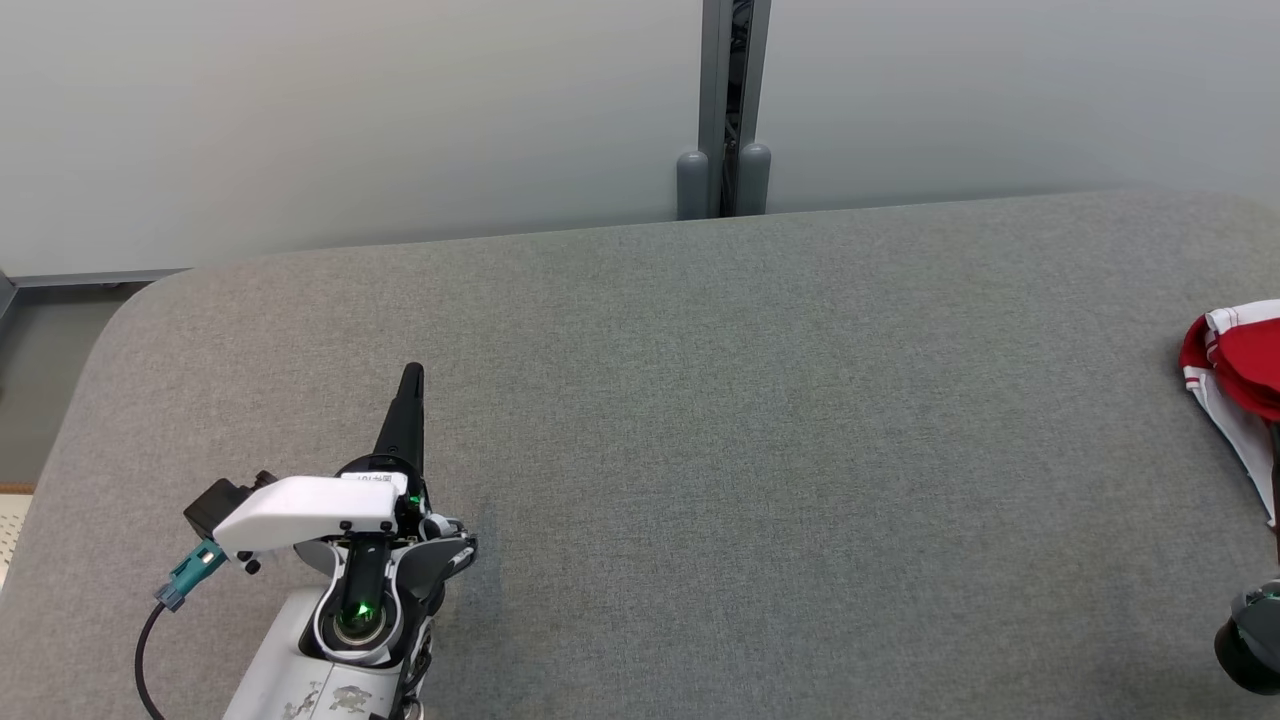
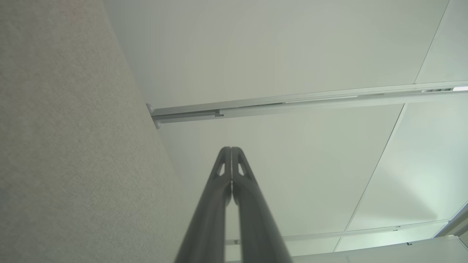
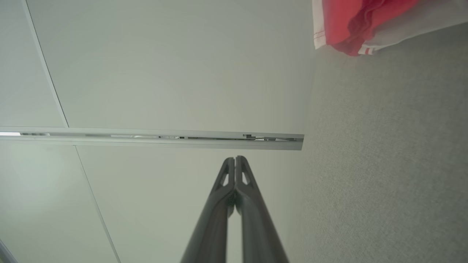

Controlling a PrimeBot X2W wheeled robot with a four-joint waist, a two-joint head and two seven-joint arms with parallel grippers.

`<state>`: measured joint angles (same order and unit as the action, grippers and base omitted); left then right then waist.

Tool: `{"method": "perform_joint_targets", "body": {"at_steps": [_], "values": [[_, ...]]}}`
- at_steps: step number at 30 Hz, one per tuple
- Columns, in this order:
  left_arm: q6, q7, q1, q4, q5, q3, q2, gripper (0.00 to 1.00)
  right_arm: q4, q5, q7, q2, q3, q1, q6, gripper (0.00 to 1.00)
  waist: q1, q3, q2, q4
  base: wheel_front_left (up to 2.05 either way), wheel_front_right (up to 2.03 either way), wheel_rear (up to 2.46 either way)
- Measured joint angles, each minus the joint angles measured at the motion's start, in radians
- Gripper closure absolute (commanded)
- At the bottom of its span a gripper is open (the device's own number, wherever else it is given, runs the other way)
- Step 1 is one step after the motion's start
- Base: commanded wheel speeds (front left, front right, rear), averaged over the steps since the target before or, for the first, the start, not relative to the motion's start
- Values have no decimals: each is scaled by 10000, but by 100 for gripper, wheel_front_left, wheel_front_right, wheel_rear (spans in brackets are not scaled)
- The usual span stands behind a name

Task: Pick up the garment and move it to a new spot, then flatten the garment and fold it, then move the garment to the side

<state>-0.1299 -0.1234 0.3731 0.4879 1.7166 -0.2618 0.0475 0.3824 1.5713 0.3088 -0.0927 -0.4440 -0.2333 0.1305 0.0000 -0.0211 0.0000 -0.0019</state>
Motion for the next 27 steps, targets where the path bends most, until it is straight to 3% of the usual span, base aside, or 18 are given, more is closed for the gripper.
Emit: {"method": "perform_joint_targets", "body": {"at_steps": [27], "values": [[0, 0, 0, 0, 0, 0, 2, 100, 0, -12, 0, 0, 2, 0, 0, 100, -1, 0, 0, 0, 0, 0, 0]]}}
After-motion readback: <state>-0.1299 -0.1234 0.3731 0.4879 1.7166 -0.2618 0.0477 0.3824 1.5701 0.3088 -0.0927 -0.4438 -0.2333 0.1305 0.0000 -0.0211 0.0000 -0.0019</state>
